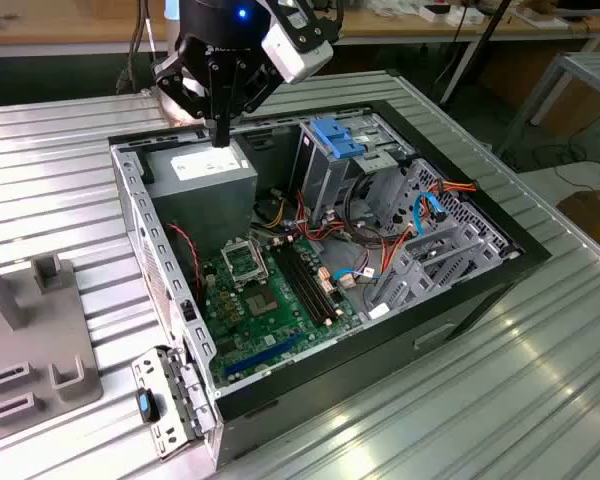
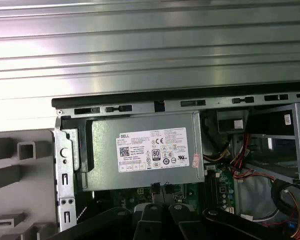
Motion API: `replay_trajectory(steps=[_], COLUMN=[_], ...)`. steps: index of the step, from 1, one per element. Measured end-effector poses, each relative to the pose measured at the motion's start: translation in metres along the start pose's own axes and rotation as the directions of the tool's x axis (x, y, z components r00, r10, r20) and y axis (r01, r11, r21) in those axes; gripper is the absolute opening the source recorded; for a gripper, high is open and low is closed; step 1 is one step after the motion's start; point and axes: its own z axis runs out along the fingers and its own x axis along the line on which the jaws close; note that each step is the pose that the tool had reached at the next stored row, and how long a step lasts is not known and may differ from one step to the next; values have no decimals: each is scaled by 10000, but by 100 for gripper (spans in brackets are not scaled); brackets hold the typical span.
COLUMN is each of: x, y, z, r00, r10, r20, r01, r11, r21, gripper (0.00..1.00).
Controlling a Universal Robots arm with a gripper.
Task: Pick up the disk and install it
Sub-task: 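Reach for the disk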
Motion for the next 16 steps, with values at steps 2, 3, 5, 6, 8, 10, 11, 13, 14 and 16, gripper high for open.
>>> replay_trajectory(steps=[2,3,5,6,8,10,11,13,14,16], x=[0,0,0,3,14,25,30,43,48,65], y=[0,0,0,0,-1,-2,-2,-3,-4,-5], z=[0,0,0,0,0,-1,-1,-1,-1,-2], r00=[10000,10000,10000,10000,10000,10000,10000,10000,10000,10000], r10=[0,0,0,0,0,0,0,0,0,0], r20=[0,0,0,0,0,0,0,0,0,0], r01=[0,0,0,0,0,0,0,0,0,0], r11=[10000,10000,10000,10000,10000,10000,10000,10000,10000,10000], r21=[0,0,0,1,0,0,0,1,0,0], gripper=[11,11,11,11,11,11,11,11,11,11])
